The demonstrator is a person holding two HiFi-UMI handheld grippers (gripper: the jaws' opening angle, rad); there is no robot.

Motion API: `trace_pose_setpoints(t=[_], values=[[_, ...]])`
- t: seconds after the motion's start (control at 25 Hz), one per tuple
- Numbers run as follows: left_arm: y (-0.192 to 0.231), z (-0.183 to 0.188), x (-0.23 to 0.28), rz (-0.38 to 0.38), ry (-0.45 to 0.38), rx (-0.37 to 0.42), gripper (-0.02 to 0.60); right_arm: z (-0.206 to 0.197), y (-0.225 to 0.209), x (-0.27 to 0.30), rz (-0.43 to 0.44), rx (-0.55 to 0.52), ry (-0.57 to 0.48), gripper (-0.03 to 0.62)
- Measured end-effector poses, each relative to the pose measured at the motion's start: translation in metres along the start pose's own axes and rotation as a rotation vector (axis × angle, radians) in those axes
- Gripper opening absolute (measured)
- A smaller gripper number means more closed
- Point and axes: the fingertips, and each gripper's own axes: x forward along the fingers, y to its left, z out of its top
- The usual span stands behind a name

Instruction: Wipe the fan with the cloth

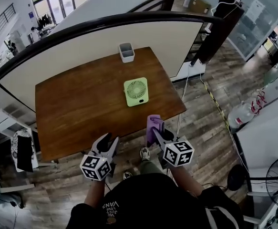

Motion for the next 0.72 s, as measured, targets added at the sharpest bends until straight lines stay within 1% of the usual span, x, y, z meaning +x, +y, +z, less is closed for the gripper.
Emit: trace_pose_setpoints(t=[0.16, 0.36, 0.72], values=[[0.014, -0.004, 0.021, 0.041, 0.026, -0.017, 0.133, 0.010, -0.017, 0.019, 0.017, -0.016, 0.012, 0.084], [0.023, -0.007, 0.060, 0.081, 0.049, -0.030, 0.135, 0.019, -0.043, 0.046, 0.055, -0.053, 0.046, 0.084], [0.036, 0.000, 0.120, 0.177, 0.026, -0.063, 0.143, 0.036, -0.078, 0.090, 0.180, -0.110, 0.106, 0.084]])
